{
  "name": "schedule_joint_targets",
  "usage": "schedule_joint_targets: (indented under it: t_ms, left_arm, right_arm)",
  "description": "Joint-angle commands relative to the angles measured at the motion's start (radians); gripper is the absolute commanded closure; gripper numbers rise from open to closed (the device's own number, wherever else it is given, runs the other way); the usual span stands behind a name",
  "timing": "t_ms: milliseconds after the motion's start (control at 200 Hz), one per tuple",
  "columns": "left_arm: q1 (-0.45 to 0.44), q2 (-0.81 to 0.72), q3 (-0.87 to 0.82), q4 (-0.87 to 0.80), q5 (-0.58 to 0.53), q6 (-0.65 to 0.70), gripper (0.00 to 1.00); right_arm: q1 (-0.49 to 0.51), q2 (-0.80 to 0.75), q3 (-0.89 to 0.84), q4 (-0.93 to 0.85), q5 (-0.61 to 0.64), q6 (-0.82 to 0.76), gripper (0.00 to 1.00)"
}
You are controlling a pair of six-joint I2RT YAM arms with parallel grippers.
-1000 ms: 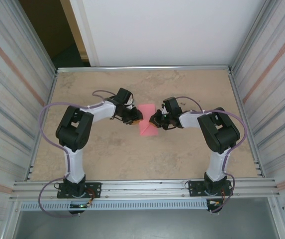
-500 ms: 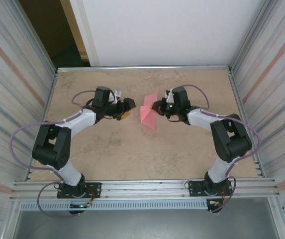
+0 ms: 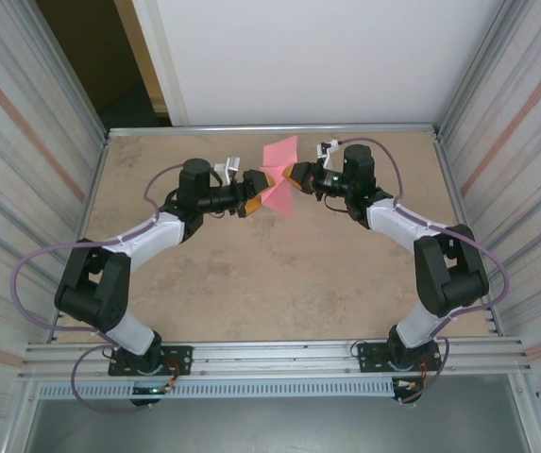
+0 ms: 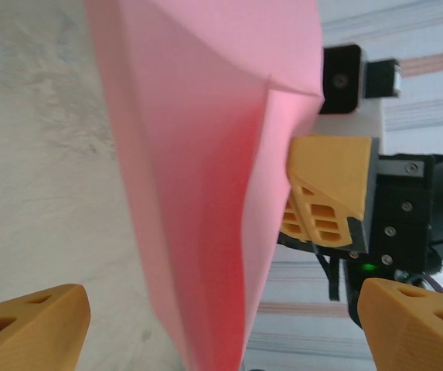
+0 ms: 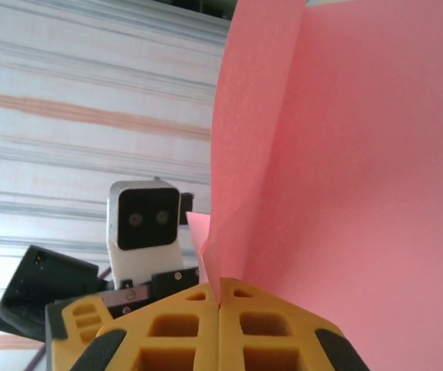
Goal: Fold a paper plane with a square sheet of paper (pick it up from the middle)
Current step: Turn over the paper at the center of the table.
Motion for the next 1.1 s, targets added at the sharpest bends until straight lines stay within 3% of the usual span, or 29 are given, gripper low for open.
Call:
schedule_joint_targets:
  t_ms: [0, 341, 551, 767, 1097]
  left_arm:
    - [-0.013, -0.011, 0.026, 0.099, 0.017, -0.052, 0.11]
    - [-0.003, -0.034, 0.04, 0.064, -0.006, -0.026, 0.27]
    - [-0.001, -0.051, 0.033, 0.1, -0.012, -0.011, 0.46]
    - [0.008, -0.069, 0.017, 0.12, -0.02, -0.008, 0.59]
    - [0.023, -0.065, 0.005, 0.132, -0.018, -0.013, 0.76]
  right_arm:
    - [0.0, -0.038, 0.039, 0.045, -0.051, 0.055, 0.94]
    - [0.004, -0.057, 0.053, -0.002, -0.085, 0.049, 0.94]
    - [0.009, -0.067, 0.064, -0.056, -0.093, 0.024, 0.94]
    - [0.006, -0.072, 0.062, -0.089, -0.09, 0.011, 0.92]
    - [0.001, -0.059, 0.059, -0.153, -0.066, -0.049, 0.8]
